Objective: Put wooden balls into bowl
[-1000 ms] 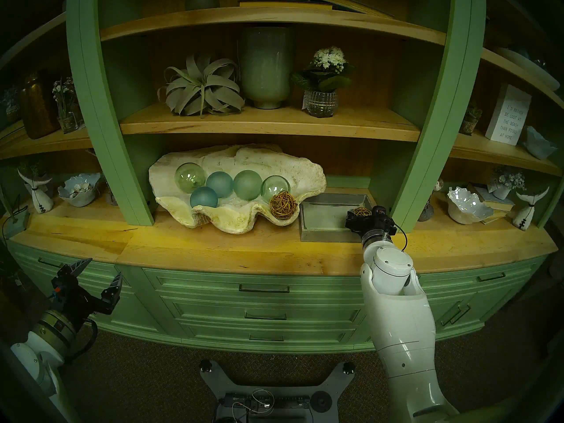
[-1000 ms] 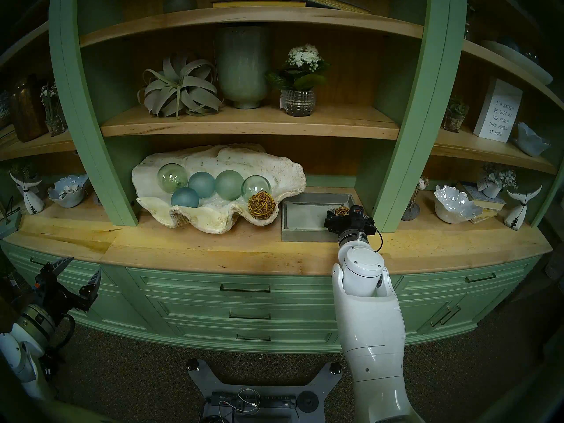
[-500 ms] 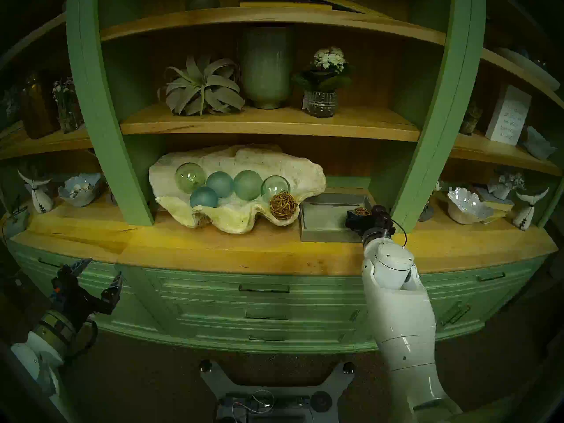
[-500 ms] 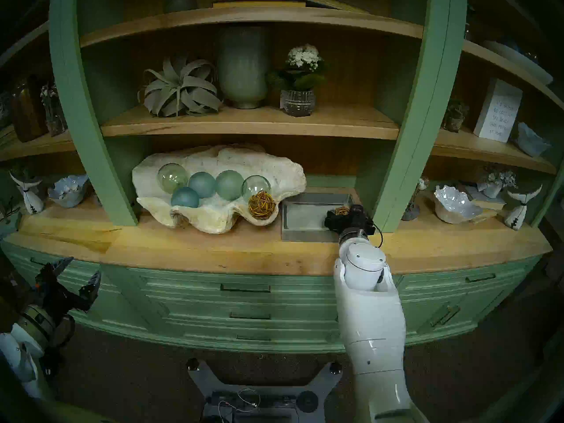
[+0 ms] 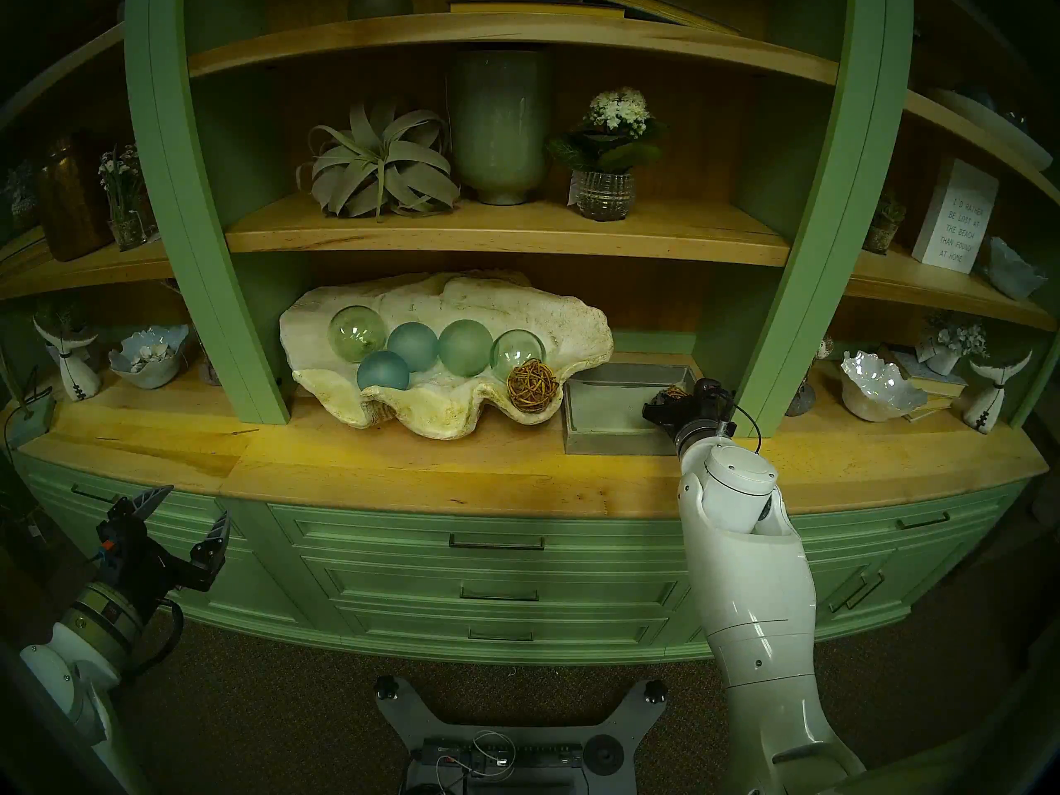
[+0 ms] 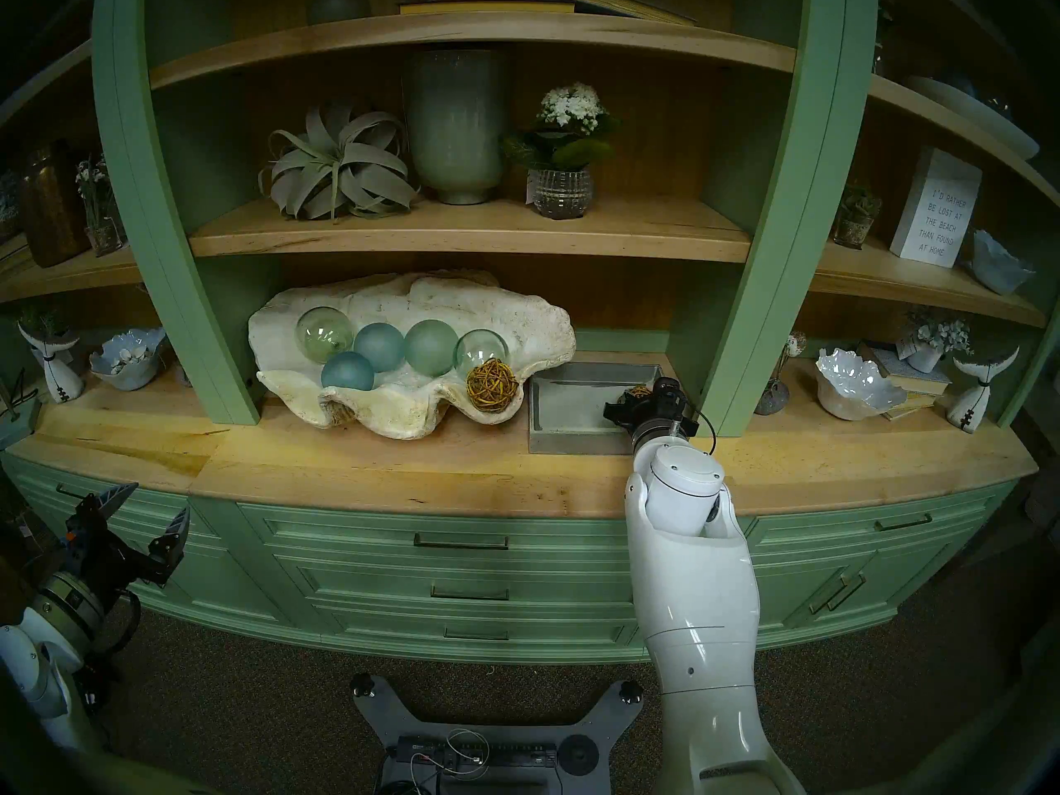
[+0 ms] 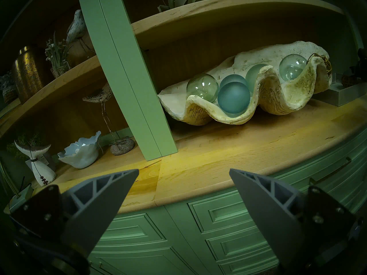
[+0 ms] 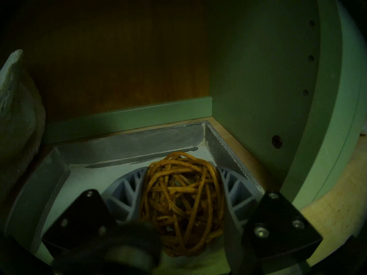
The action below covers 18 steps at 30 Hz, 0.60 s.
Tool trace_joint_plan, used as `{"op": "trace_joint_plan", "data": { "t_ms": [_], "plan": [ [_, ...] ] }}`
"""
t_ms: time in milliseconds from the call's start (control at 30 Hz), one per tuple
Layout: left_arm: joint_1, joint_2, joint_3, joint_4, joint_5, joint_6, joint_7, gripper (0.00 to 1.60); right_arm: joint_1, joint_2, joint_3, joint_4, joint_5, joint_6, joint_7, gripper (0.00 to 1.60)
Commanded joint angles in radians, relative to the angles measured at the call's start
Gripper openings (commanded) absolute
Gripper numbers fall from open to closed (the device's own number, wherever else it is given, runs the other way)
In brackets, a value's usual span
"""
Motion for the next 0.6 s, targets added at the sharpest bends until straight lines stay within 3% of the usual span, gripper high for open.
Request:
{"op": "trace_joint_plan", "data": {
  "t_ms": [0,533,567],
  "plan": [
    [-0.002,0.001,-0.002,-0.027,-0.006,-0.003,-0.002,1.60,0.013,-0.013,-0.011,-0.054,-0.018,-0.015,-0.031,0.00],
    [-0.002,0.001,-0.002,-0.027,-0.006,-0.003,-0.002,1.60,-0.007,0.016,-0.054,-0.115,-0.062,-0.052,-0.047,0.00],
    [-0.002,0.001,-0.002,-0.027,-0.006,-0.003,-0.002,1.60,-0.007,0.016,-0.055,-0.117,-0.061,-0.044,-0.046,0.26]
  ]
}}
